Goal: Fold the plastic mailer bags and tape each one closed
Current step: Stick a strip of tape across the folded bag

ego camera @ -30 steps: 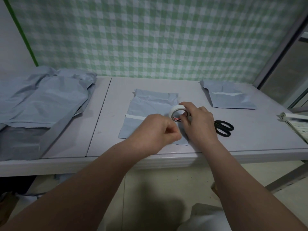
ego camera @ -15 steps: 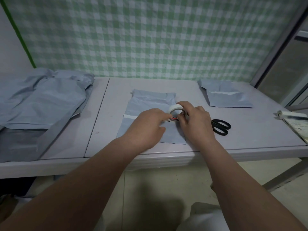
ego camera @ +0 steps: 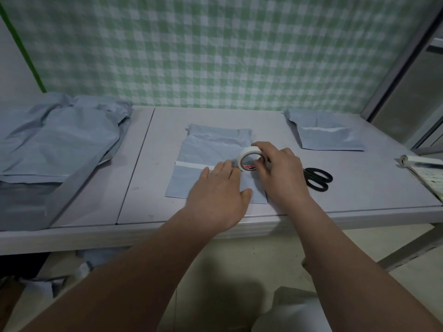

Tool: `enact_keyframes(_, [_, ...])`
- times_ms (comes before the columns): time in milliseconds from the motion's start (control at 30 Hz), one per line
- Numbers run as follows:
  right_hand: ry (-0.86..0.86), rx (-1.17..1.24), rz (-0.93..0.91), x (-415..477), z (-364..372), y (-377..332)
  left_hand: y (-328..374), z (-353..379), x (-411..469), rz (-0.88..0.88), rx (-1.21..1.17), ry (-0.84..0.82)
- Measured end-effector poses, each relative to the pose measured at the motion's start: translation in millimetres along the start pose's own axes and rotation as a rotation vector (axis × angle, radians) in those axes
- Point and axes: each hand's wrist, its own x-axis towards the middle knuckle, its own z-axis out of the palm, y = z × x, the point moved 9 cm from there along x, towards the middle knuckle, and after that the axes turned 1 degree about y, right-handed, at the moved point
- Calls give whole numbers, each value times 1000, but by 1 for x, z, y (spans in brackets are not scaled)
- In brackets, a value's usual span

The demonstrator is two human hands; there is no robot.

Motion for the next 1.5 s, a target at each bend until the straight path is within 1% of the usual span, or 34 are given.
enact_keyframes(200, [47, -52, 5, -2, -4, -1, 0, 0, 0, -10, 79, -37])
enact_keyframes(333, [137, -85, 42, -4, -11, 6, 2, -1, 0, -15, 116, -56])
enact_keyframes(567, [278, -189, 31, -6, -17, 8, 1, -1, 1, -8, 125, -61])
enact_keyframes(733, [244, -238, -23, -6, -14, 1, 4, 1, 5, -23, 141, -112])
enact_keyframes(867, [146, -183, -8, -4, -7, 2, 6, 2, 5, -33, 160, -145])
enact_keyframes(933, [79, -117, 28, -4, -4, 6, 6, 2, 5, -35, 165, -150])
enact_keyframes(1033, [32, 46, 139, -4, -4, 17, 7, 1, 5, -44, 150, -145])
enact_keyframes(1100, [21, 66, 185, -5, -5, 21, 7, 1, 4, -58, 138, -119])
enact_keyframes(1233, [81, -8, 219, -6, -14, 21, 7, 0, 3, -75, 140, -82])
enact_keyframes(1400, [240, -51, 263, -10, -25, 27, 8, 0, 3, -77, 147, -66])
enact_keyframes(1500, [219, -111, 275, -10, -25, 29, 8, 0, 3, -74, 151, -75])
